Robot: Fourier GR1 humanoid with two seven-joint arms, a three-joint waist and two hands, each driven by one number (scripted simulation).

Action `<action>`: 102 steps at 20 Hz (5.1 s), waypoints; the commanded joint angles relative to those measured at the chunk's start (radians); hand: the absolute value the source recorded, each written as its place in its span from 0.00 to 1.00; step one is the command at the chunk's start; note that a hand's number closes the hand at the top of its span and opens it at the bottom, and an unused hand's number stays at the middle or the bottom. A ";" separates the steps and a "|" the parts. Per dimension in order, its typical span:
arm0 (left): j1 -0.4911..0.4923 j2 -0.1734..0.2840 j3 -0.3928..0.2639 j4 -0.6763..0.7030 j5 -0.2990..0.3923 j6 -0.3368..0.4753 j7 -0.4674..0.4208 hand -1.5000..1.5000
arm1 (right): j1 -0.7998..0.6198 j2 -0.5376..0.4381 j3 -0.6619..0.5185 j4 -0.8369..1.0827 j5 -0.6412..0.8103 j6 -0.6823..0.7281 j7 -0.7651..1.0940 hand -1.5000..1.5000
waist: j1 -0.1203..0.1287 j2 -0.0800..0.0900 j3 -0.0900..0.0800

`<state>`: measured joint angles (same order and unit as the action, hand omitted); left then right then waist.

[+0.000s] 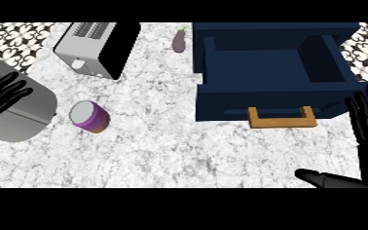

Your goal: Pick up the can, place it into the drawer and close the drawer

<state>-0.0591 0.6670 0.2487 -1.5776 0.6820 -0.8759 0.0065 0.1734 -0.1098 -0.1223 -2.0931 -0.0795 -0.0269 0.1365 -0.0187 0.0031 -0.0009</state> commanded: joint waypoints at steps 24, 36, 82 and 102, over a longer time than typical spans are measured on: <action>-0.113 0.180 -0.106 0.385 0.430 -0.120 0.241 0.00 | 0.225 -0.078 -0.306 -0.003 -0.281 0.282 -0.114 0.00 | 0.004 -0.003 0.001; -0.145 0.067 -0.151 0.311 0.312 0.018 0.275 0.00 | 0.243 -0.074 -0.329 -0.070 -0.308 0.285 -0.061 0.00 | -0.010 0.001 -0.001; -0.451 -0.189 -0.170 1.295 -0.697 0.017 -0.647 0.00 | 0.312 0.002 -0.503 -0.133 -0.448 0.471 0.006 0.00 | -0.022 0.008 -0.004; -0.542 -0.291 -0.150 1.293 -0.629 -0.147 -0.535 1.00 | 0.290 -0.009 -0.553 -0.102 -0.489 0.476 0.041 0.00 | -0.005 0.002 -0.001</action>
<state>-0.5885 0.3861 0.0944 -0.2649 0.0331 -0.8315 -0.4459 0.4718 -0.1038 -0.6488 -2.2213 -0.5540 0.4509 0.1759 -0.0309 0.0078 -0.0036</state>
